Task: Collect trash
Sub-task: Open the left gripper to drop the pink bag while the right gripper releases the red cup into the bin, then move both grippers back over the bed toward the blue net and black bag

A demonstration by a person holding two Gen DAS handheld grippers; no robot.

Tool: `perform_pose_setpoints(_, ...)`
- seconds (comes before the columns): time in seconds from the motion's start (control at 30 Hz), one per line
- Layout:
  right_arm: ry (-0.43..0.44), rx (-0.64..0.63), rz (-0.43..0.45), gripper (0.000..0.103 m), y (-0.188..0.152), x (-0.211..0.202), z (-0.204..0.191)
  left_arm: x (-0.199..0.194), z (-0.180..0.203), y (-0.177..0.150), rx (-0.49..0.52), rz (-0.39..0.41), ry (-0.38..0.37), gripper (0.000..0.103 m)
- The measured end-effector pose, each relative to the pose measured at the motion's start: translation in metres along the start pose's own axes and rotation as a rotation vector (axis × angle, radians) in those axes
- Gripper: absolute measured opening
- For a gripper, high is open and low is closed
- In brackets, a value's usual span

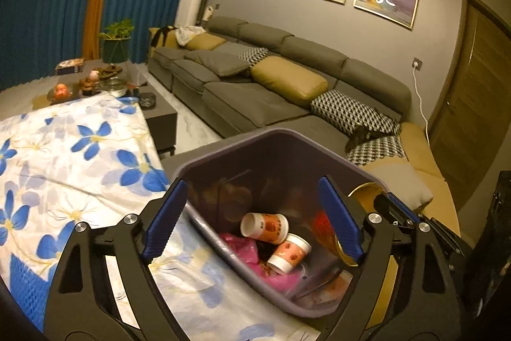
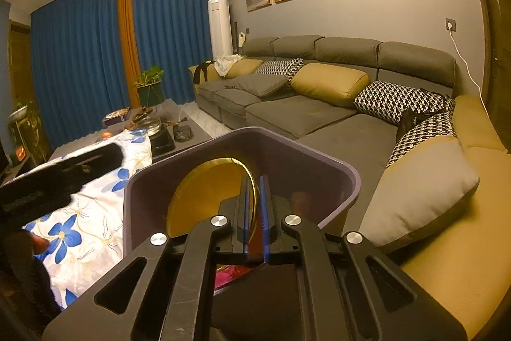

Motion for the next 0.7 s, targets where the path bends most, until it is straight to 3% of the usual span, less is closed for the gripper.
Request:
perform_pose_setpoints(0.1,0.001,-0.002,0.023,0.032,0.002,-0.007,0.000,-0.018,-0.011,-0.003,-0.004,0.022,0.044,0.086)
perform_pose_setpoints(0.33,0.018,-0.023,0.069,0.049,0.005,-0.028,-0.007,-0.079,-0.050,-0.022,-0.036,0.056,0.207,0.092)
perform_pose_setpoints(0.53,0.086,-0.034,0.066,0.065,-0.009,-0.053,-0.032,-0.142,-0.082,-0.045,-0.040,0.073,0.365,0.094)
perform_pose_setpoints(0.7,0.155,-0.075,0.041,0.069,-0.032,-0.075,-0.066,-0.193,-0.116,-0.075,-0.073,0.053,0.499,0.094)
Point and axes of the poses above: each gripper's, at about its wrist camera, not at the fingertips, and x roughly the way its jaws point, z to its right, y to its top, the point moved 9 cm from there along x, roughly the way its jaws point, and after that the axes turned 15 degrees about x, right-handed, at the moved point
